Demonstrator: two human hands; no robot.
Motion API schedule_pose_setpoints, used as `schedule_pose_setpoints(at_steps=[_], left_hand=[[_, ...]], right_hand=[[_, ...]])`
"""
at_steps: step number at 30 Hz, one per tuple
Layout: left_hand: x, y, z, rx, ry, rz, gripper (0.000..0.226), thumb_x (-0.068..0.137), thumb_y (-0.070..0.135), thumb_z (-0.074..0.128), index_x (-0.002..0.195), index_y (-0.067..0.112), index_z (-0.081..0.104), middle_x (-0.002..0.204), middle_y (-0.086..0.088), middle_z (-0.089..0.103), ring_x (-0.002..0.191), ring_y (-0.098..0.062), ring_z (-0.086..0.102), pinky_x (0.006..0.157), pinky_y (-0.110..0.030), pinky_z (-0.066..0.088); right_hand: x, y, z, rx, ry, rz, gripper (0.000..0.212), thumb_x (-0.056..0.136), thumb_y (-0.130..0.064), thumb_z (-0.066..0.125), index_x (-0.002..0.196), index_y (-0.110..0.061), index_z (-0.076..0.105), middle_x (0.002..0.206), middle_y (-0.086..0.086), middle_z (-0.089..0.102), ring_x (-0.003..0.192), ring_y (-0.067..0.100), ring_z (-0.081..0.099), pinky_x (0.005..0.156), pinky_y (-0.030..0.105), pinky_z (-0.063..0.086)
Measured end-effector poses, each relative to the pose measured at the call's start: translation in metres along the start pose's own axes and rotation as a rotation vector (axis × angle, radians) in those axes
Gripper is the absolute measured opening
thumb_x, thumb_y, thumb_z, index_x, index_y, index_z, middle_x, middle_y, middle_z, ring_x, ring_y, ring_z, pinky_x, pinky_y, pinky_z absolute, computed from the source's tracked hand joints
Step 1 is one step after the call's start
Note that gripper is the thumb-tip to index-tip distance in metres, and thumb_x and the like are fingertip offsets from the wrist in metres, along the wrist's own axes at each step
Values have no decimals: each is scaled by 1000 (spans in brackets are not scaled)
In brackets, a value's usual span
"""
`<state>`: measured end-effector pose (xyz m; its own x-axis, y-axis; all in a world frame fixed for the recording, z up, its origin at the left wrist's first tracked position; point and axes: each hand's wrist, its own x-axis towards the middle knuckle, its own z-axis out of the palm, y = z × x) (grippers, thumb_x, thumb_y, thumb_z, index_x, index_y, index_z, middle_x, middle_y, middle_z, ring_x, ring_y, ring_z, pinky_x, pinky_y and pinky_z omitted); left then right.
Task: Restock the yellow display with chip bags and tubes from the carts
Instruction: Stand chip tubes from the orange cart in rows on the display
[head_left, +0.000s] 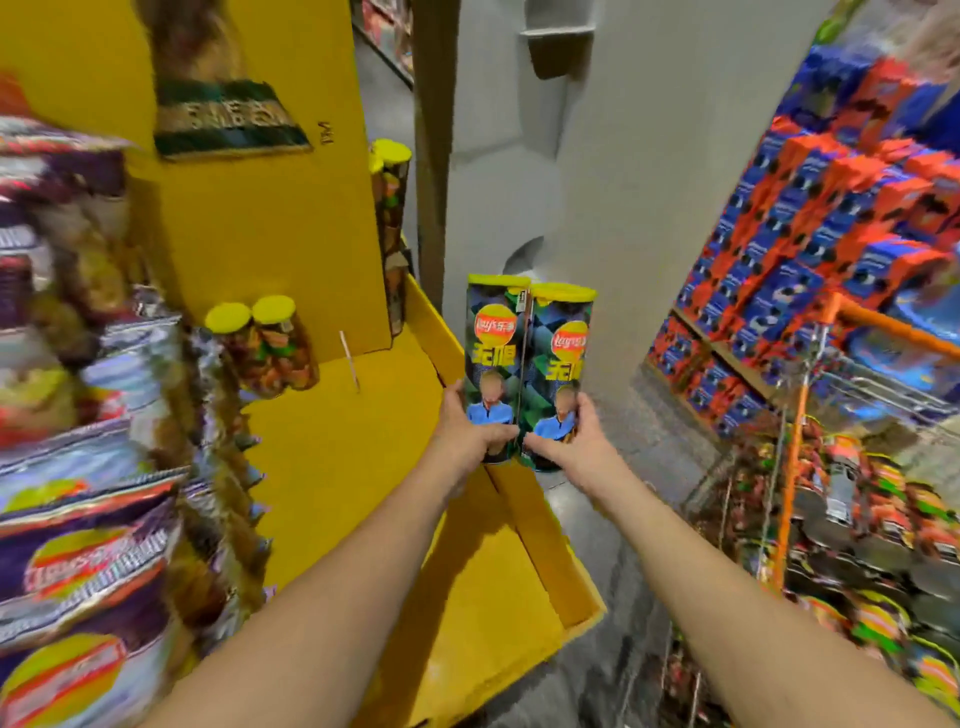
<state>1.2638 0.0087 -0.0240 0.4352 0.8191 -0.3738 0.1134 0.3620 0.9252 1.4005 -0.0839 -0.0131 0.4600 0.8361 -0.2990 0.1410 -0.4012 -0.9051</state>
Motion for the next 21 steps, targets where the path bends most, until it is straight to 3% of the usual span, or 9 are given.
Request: schedule_pose_setpoints(at_steps=[2,6,8,11,15,17,21], left_hand=[[7,-1,-20,-6,54,-2,93,70,15,84,143,26,27,130,-6,53,107,-24,60,86,-45,56],[40,-25,-59,21,147,-51,107,43,43,80,138,37,30,135,-8,51,113,-29,59,91,-53,53],[61,-41,-77,38,209,-76,105,39,40,78,133,39,32,132,-9,52,111,-30,59,90,-54,53],[92,-61,-100,51,282,-105,97,35,35,75,123,42,36,127,-7,55,108,-31,60,86,-54,55],[147,-92,-124,143,405,-141,101,29,41,73,124,43,39,122,-4,56,108,-31,59,87,-52,54],[163,-91,-130,179,454,-146,102,32,36,79,127,36,43,121,-7,57,108,-31,60,88,-51,54],[194,-82,-133,234,507,-118,80,60,8,83,129,19,45,123,-11,54,110,-29,58,93,-47,52]], right_hand=[[13,-7,20,-72,-17,-15,92,79,-23,80,148,-19,20,134,-5,43,113,11,48,91,19,40],[43,-17,55,-120,-73,-8,65,77,-10,79,124,-21,36,126,5,56,112,19,58,95,33,48],[58,-20,73,-145,-112,14,59,79,-12,76,123,-20,37,123,4,59,111,18,59,92,32,49],[85,-16,100,-190,-161,35,57,77,-19,76,120,-22,38,115,-3,62,97,8,60,80,18,48],[145,24,137,-235,-114,43,81,58,-35,84,128,-24,45,123,4,58,113,21,58,96,44,51],[155,16,153,-268,-80,52,81,62,-32,84,133,-22,46,124,7,53,120,25,51,102,45,46],[200,27,180,-321,-76,83,80,73,-25,81,141,-18,39,131,11,43,126,28,44,106,40,38]])
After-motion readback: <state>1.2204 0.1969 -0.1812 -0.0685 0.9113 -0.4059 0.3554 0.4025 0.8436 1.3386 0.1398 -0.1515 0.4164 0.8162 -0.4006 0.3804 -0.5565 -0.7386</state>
